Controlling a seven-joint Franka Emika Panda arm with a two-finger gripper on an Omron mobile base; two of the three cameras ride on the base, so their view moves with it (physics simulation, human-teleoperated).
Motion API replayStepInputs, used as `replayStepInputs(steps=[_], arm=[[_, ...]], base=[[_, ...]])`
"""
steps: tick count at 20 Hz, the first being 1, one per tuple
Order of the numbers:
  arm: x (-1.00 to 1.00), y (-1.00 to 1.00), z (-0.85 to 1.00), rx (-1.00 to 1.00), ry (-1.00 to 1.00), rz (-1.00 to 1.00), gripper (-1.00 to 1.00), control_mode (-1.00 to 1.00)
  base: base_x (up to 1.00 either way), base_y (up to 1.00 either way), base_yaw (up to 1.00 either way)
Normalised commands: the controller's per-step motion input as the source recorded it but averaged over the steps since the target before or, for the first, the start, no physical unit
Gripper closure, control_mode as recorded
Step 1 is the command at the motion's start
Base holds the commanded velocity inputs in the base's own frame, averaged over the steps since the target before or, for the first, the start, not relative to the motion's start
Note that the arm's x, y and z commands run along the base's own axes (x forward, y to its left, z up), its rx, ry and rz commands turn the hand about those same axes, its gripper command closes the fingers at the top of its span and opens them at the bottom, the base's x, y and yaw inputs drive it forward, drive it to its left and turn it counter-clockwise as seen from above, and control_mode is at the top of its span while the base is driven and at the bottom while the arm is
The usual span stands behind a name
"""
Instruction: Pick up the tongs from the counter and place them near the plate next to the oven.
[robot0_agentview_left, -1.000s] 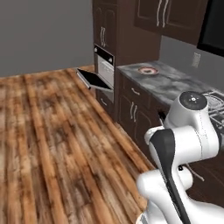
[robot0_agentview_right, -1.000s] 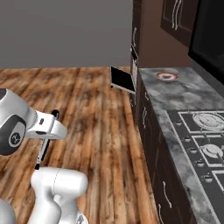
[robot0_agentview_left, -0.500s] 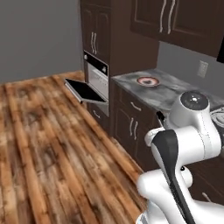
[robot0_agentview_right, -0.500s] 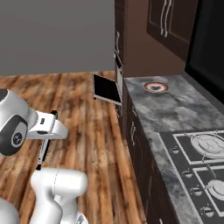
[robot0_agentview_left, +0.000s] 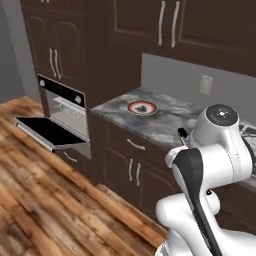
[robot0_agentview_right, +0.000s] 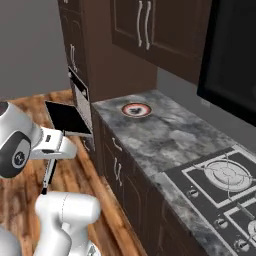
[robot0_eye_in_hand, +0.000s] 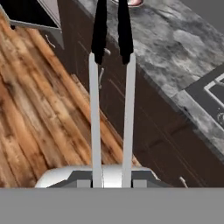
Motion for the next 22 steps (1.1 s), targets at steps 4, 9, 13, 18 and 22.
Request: replayStepInputs(steps=[4,9,13,18,22], arm=[[0.00,0.00,0.00,0.00,0.00,0.00,1.00,1.00],[0.00,0.00,0.00,0.00,0.00,0.00,1.00,1.00],[0.00,0.00,0.00,0.00,0.00,0.00,1.00,1.00],[0.00,0.00,0.00,0.00,0.00,0.00,1.00,1.00],[0.00,0.00,0.00,0.00,0.00,0.00,1.00,1.00]], base=[[1.00,0.58,-0.58],[0.93,0.61,-0.56],[0.32,0.48,-0.43],[0.21,0.18,-0.38],[0.16,0.00,-0.36]])
